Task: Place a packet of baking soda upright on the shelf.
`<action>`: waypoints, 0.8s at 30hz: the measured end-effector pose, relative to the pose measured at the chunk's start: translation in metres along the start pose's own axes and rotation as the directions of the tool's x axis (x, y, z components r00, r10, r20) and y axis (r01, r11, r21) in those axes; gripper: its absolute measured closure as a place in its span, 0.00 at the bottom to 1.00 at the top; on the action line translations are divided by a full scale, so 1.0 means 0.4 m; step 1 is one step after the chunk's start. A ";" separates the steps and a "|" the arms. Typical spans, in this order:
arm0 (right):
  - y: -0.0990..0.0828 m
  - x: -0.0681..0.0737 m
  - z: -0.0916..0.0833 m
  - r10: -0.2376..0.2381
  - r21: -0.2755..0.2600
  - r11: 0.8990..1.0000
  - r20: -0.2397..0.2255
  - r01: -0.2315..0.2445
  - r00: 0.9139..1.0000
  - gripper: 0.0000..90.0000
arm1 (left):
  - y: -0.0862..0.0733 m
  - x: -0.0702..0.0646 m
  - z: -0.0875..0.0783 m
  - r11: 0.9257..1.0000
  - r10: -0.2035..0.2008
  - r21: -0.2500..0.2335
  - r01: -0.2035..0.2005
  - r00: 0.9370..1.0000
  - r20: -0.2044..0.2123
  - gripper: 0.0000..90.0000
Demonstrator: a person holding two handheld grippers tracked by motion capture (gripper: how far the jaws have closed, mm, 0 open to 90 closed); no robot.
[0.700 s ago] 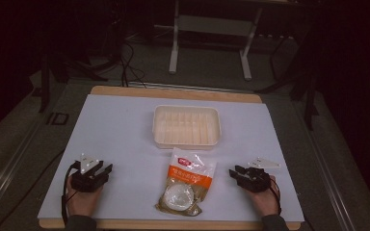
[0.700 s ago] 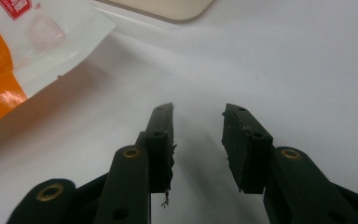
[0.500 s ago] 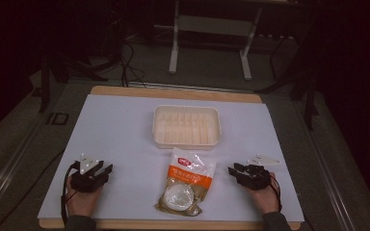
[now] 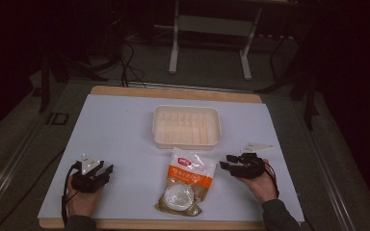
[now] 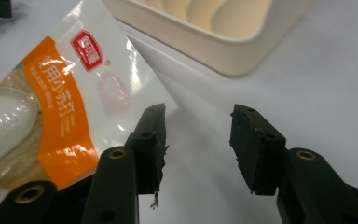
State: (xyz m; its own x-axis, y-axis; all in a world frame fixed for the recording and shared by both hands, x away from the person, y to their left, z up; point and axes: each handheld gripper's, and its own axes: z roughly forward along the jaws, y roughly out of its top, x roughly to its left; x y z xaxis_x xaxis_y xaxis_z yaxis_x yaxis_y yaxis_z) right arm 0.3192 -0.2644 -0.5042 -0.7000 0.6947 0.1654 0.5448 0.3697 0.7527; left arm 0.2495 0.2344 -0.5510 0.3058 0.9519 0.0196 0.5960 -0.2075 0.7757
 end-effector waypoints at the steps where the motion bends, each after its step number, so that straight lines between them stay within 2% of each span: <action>1: 0.008 0.003 0.004 -0.009 0.004 1.000 -0.004 0.009 1.000 0.60 | 0.000 0.000 0.000 1.000 0.001 0.001 -0.001 1.000 0.000 0.65; 15: 0.069 0.019 0.062 -0.049 0.043 0.998 -0.100 0.054 0.994 0.51 | 0.001 -0.003 0.003 1.000 0.007 0.007 -0.007 1.000 -0.006 0.64; 20: 0.091 0.020 0.085 -0.053 0.052 0.997 -0.130 0.060 0.990 0.52 | 0.001 -0.003 0.002 1.000 0.013 0.012 -0.013 1.000 -0.008 0.64; 24: 0.105 0.023 0.105 -0.069 0.063 0.995 -0.161 0.080 0.985 0.56 | 0.001 -0.003 0.003 1.000 0.013 0.013 -0.013 1.000 -0.008 0.63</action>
State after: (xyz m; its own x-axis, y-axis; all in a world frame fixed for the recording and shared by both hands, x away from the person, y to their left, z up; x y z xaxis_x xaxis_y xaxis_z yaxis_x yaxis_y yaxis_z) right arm 0.3549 -0.2166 -0.4977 -0.8008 0.5594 0.2138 0.5154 0.4621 0.7216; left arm 0.2502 0.2327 -0.5513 0.3081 0.9507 0.0347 0.6014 -0.2229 0.7672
